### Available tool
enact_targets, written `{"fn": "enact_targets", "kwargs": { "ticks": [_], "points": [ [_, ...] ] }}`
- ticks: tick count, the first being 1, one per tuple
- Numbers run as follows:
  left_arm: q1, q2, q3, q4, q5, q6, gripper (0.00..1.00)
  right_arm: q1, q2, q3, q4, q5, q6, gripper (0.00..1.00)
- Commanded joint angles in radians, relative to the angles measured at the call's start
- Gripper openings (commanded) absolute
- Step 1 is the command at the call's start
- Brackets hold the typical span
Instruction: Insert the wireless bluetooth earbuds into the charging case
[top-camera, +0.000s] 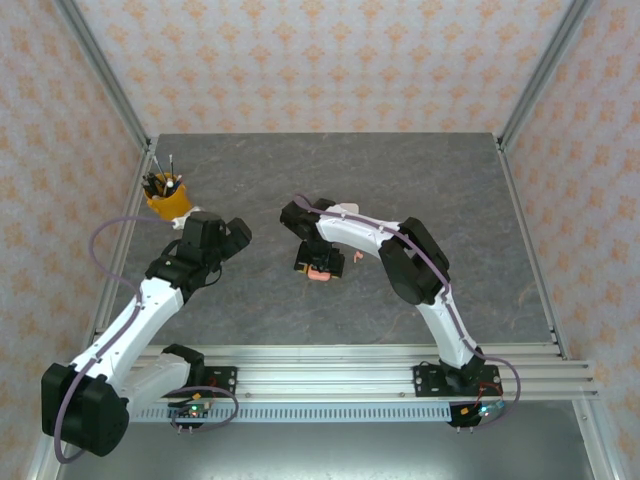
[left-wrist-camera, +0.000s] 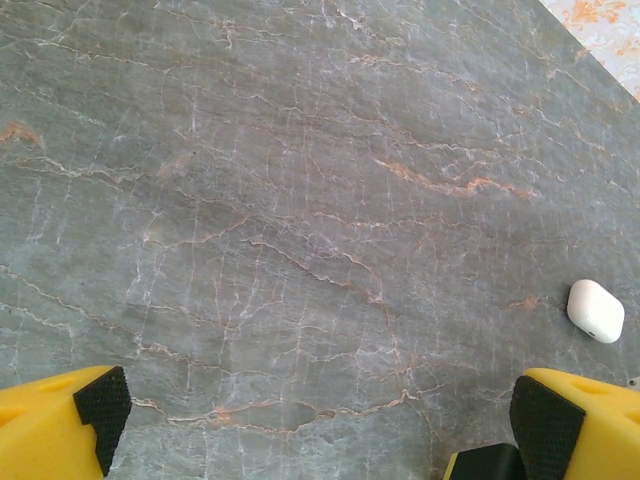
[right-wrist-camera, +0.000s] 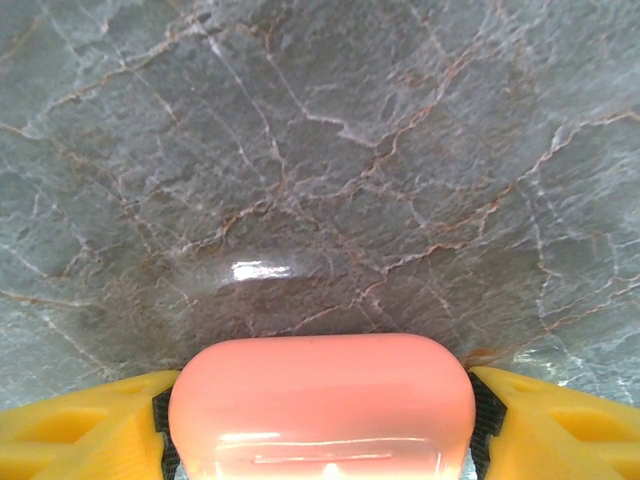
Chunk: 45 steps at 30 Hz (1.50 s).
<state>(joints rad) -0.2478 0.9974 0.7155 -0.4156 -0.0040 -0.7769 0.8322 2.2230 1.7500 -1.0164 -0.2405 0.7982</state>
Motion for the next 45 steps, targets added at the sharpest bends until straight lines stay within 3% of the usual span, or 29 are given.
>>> {"fn": "enact_targets", "kwargs": {
  "ticks": [1, 16, 24, 35, 45],
  "points": [
    [0.003, 0.009, -0.013, 0.032, 0.009, 0.010, 1.00, -0.005, 0.017, -0.008, -0.007, 0.009, 0.030, 0.73],
    [0.004, 0.064, -0.031, 0.093, 0.075, 0.044, 1.00, -0.011, 0.022, 0.027, 0.013, 0.005, 0.035, 0.53],
    [0.003, 0.134, -0.076, 0.211, 0.162, 0.068, 1.00, -0.031, 0.008, 0.055, 0.038, 0.015, 0.055, 0.51],
    [0.003, 0.179, -0.198, 0.491, 0.276, 0.090, 1.00, -0.072, 0.012, 0.106, 0.071, 0.008, 0.085, 0.51],
    [0.003, 0.342, -0.255, 0.816, 0.493, 0.096, 1.00, -0.096, 0.012, 0.109, 0.116, 0.001, 0.128, 0.50]
  ]
}}
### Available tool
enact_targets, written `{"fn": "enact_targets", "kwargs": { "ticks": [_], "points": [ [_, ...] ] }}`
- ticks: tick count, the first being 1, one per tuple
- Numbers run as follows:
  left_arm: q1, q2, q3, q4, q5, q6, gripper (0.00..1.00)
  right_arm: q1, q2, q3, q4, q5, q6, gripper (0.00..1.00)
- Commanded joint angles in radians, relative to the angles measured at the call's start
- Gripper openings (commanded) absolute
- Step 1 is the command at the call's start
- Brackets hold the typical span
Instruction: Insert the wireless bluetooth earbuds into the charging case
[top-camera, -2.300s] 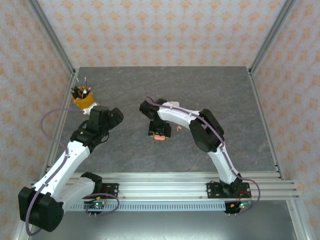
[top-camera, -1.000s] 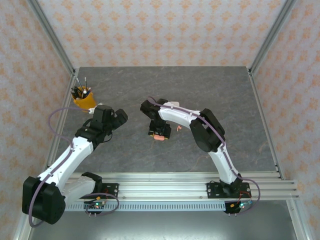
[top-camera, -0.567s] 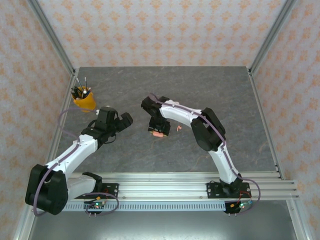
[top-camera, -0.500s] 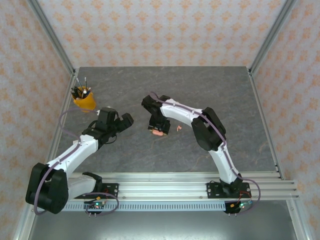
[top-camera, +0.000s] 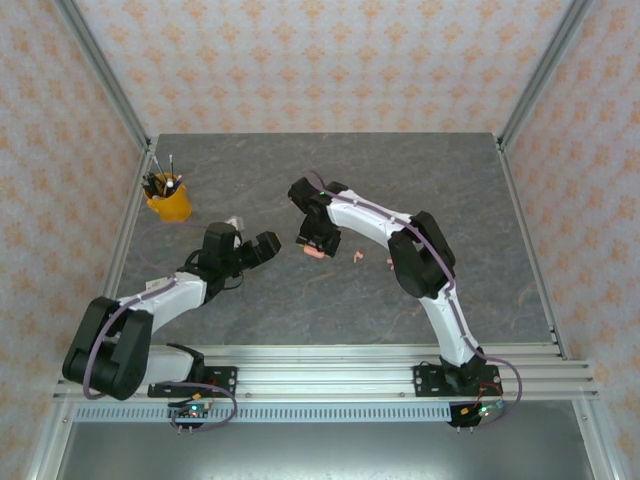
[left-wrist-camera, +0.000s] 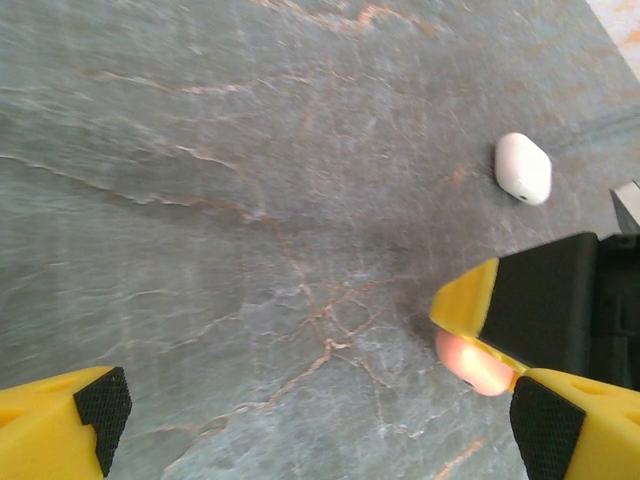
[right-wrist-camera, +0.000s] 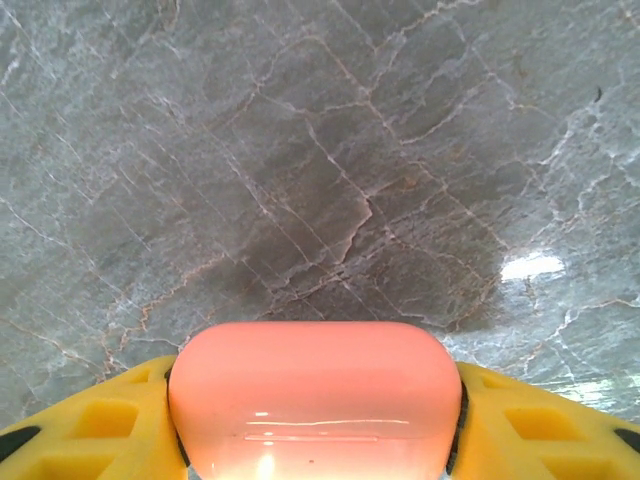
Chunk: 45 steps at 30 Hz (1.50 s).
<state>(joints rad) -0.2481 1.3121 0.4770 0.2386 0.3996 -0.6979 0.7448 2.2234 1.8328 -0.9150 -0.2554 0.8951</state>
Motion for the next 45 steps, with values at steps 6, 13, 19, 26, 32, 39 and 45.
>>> {"fn": "enact_targets", "kwargs": {
  "ticks": [6, 13, 19, 26, 32, 39, 45],
  "points": [
    [-0.002, 0.096, -0.050, 0.324, 0.136, -0.002, 1.00, -0.024, 0.004, 0.026, 0.038, 0.013, 0.063, 0.50],
    [-0.041, 0.164, -0.086, 0.480, 0.116, -0.046, 1.00, -0.049, -0.013, -0.007, 0.107, -0.025, 0.131, 0.49],
    [-0.089, 0.223, -0.084, 0.568, 0.090, -0.067, 0.98, -0.064, -0.040, -0.032, 0.152, -0.041, 0.175, 0.49],
    [-0.118, 0.297, -0.072, 0.679, 0.072, -0.101, 0.93, -0.076, -0.067, -0.069, 0.204, -0.067, 0.213, 0.49],
    [-0.129, 0.374, -0.061, 0.780, 0.068, -0.122, 0.89, -0.080, -0.083, -0.087, 0.231, -0.085, 0.234, 0.49],
    [-0.131, 0.439, -0.046, 0.846, 0.076, -0.134, 0.85, -0.087, -0.104, -0.097, 0.257, -0.111, 0.252, 0.48],
    [-0.131, 0.473, -0.014, 0.871, 0.077, -0.142, 0.82, -0.090, -0.128, -0.099, 0.274, -0.126, 0.263, 0.48]
  ]
}}
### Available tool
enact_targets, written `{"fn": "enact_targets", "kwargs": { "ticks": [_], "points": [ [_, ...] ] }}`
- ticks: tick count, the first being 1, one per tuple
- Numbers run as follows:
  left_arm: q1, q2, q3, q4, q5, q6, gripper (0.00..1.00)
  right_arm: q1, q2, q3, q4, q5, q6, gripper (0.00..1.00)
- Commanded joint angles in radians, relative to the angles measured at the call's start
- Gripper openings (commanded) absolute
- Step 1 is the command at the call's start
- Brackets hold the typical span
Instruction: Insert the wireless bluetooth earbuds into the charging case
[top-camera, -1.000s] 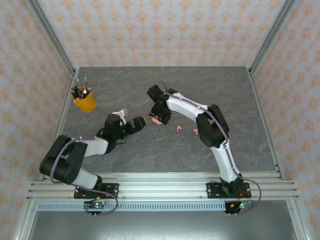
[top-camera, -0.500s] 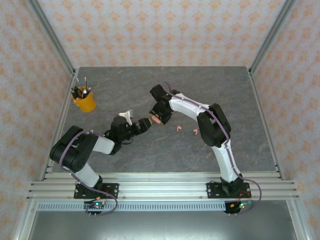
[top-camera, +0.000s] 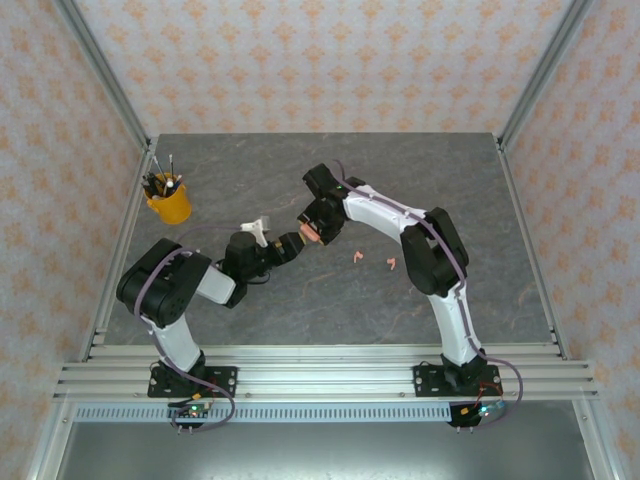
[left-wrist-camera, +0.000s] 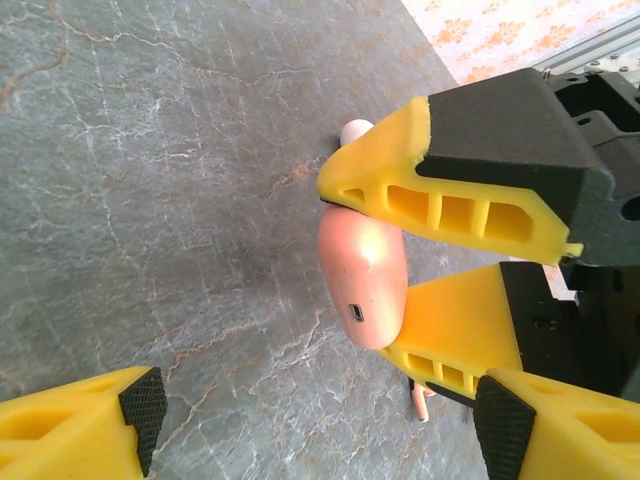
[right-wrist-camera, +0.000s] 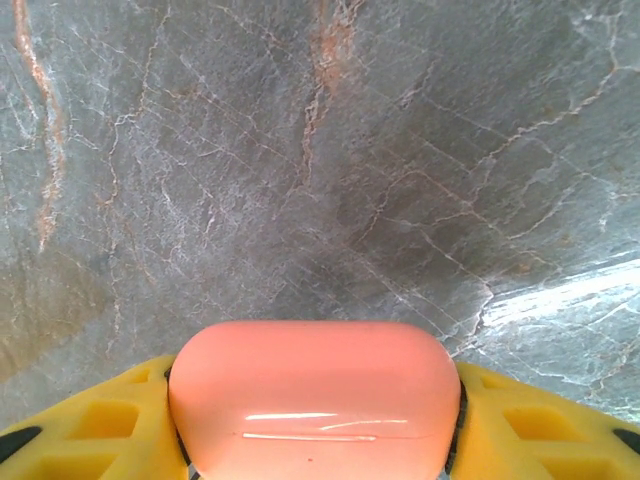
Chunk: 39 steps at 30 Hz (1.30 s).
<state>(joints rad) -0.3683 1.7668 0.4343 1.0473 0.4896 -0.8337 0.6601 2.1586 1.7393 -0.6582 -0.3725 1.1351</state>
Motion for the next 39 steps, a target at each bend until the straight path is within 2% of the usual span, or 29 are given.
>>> {"fn": "enact_targets", "kwargs": {
  "ticks": [1, 19, 25, 30, 39],
  "points": [
    [-0.012, 0.024, 0.033, 0.070, -0.014, -0.009, 0.81, -0.005, -0.066, -0.006, 0.019, -0.010, 0.024, 0.48],
    [-0.026, 0.123, 0.135, 0.140, -0.031, -0.053, 0.69, -0.005, -0.080, -0.007, 0.037, -0.049, 0.039, 0.48],
    [-0.026, 0.137, 0.171, 0.143, -0.027, -0.059, 0.61, -0.004, -0.084, -0.018, 0.045, -0.055, 0.041, 0.48],
    [-0.027, 0.170, 0.190, 0.143, -0.023, -0.063, 0.50, -0.005, -0.085, -0.024, 0.050, -0.056, 0.041, 0.48],
    [-0.027, 0.168, 0.188, 0.140, -0.026, -0.067, 0.40, -0.005, -0.079, -0.027, 0.058, -0.062, 0.042, 0.48]
  ]
}}
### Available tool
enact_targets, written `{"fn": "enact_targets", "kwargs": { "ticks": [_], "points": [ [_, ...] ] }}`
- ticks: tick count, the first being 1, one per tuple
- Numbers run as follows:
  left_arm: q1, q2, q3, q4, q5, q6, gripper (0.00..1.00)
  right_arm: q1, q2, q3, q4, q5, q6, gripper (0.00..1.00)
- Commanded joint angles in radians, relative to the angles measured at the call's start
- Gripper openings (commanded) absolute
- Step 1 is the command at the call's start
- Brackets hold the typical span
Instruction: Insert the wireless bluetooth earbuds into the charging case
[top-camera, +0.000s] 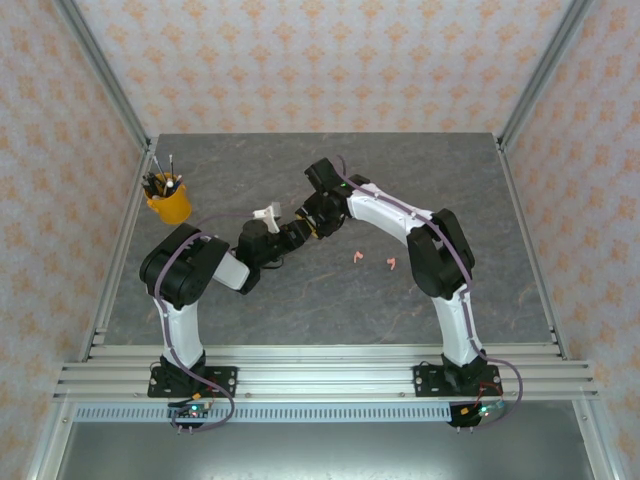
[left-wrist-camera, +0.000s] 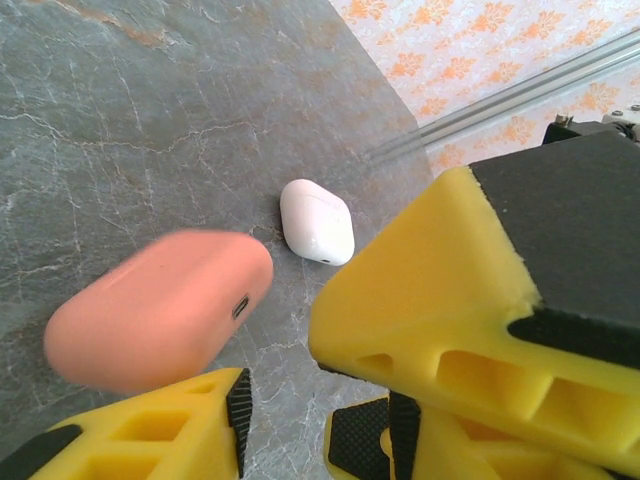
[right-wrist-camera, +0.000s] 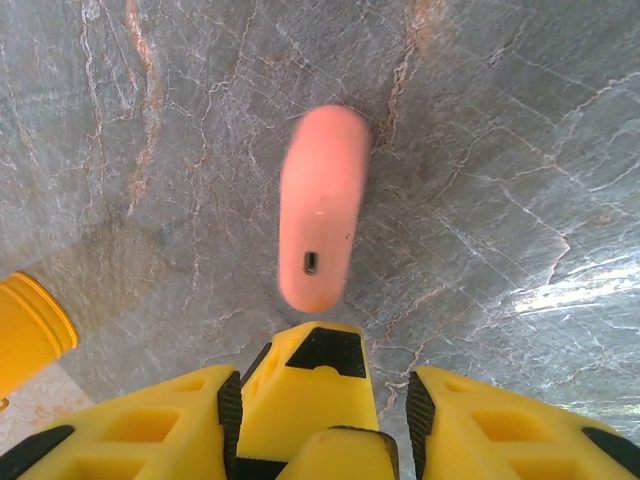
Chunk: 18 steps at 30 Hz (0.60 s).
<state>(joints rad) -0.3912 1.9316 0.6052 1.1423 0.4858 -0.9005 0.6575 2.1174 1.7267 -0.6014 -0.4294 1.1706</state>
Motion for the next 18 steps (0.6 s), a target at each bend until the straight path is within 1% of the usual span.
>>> {"fn": "enact_targets", "kwargs": {
  "ticks": [1, 7, 8, 10, 13, 15, 18],
  "points": [
    [-0.004, 0.001, 0.018, 0.043, -0.023, 0.001, 0.38, -0.002, -0.038, -0.014, 0.000, -0.004, 0.007, 0.48],
    [-0.005, -0.015, 0.001, 0.031, -0.029, 0.007, 0.38, -0.020, -0.056, -0.025, -0.013, 0.016, -0.008, 0.49],
    [-0.005, -0.043, -0.005, 0.027, -0.034, 0.011, 0.37, -0.025, -0.063, -0.026, -0.024, 0.030, -0.015, 0.49],
    [-0.005, -0.072, -0.015, 0.006, -0.043, 0.017, 0.38, -0.034, -0.072, -0.023, -0.042, 0.050, -0.036, 0.51],
    [-0.001, -0.122, -0.026, -0.040, -0.054, 0.031, 0.39, -0.047, -0.066, 0.005, -0.099, 0.085, -0.086, 0.58],
    [0.003, -0.161, -0.033, -0.072, -0.063, 0.040, 0.42, -0.051, -0.052, 0.040, -0.159, 0.126, -0.129, 0.63],
    [0.019, -0.235, -0.046, -0.134, -0.082, 0.052, 0.54, -0.053, -0.013, 0.097, -0.232, 0.173, -0.192, 0.68]
  ]
}}
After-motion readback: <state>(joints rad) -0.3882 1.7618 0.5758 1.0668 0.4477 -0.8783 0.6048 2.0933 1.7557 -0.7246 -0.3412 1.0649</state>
